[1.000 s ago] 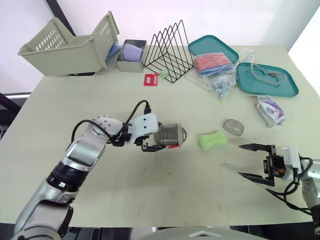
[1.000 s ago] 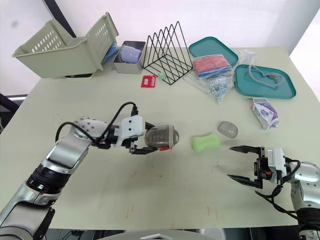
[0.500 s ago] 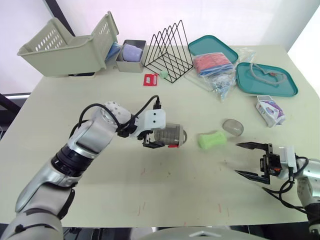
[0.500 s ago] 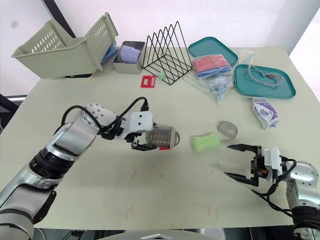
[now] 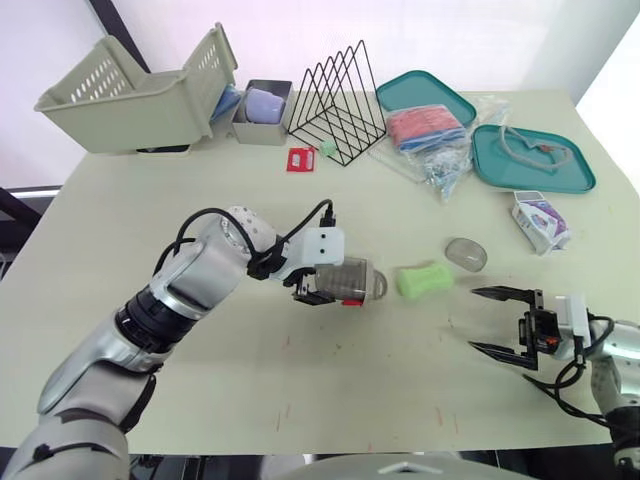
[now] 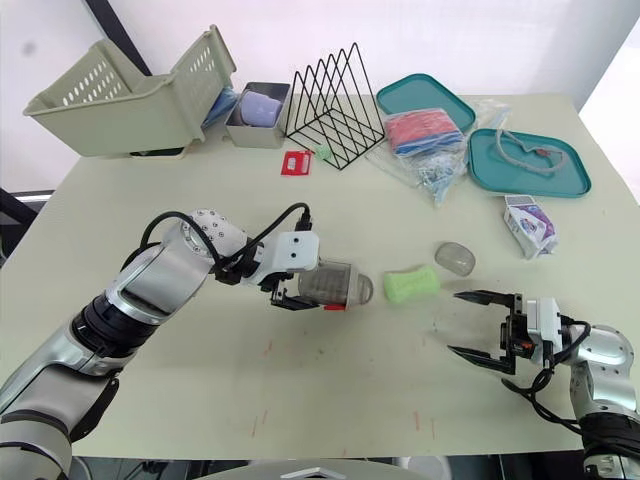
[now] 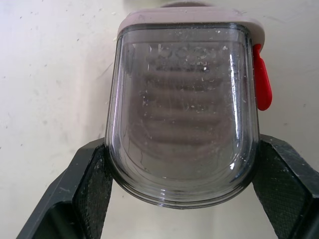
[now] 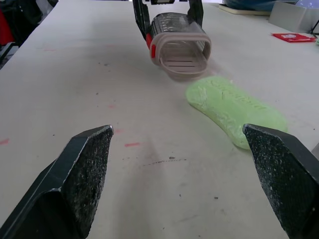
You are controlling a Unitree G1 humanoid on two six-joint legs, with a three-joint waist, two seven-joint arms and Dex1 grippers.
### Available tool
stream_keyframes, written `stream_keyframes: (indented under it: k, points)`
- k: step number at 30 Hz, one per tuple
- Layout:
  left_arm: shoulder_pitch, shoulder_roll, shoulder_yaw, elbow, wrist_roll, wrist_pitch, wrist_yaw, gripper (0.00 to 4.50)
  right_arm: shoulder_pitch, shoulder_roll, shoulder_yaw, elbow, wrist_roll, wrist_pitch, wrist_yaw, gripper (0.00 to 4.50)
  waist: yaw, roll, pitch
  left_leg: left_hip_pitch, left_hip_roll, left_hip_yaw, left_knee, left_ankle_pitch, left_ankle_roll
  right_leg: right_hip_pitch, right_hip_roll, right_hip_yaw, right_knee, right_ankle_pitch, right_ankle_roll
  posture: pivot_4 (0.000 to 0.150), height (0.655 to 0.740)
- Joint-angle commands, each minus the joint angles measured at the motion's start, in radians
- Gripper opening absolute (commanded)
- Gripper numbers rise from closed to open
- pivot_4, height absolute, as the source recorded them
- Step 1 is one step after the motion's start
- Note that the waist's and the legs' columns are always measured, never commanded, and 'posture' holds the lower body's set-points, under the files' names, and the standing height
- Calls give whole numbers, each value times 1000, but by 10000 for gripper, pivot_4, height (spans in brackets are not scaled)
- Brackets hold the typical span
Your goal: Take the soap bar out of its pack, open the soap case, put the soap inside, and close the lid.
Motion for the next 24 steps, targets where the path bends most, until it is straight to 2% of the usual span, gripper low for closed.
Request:
stream_keyframes:
  k: [1,10,17,24]
  points:
    - [-29,-2,2,-19,9,3,-2,34715,-14,2,-4,4,6,-19,7,43695,0,0,0,0,0,0,0,0,0,0,0,0,0,0,0,1500,7400]
    - [-10,72,32,-28,1,-8,-32,34715,-28,-5,6,40,9,-43,8,43695,-2,0,0,0,0,0,0,0,0,0,0,0,0,0,0,1500,7400]
    - [72,165,109,-25,-36,-61,-46,34715,-37,-16,13,68,13,-60,8,43695,-2,0,0,0,0,0,0,0,0,0,0,0,0,0,0,1500,7400]
    - [152,196,180,7,-67,-153,-47,34715,-51,-26,24,93,18,-74,8,43695,-1,0,0,0,0,0,1,0,0,0,0,0,0,0,0,1500,7400]
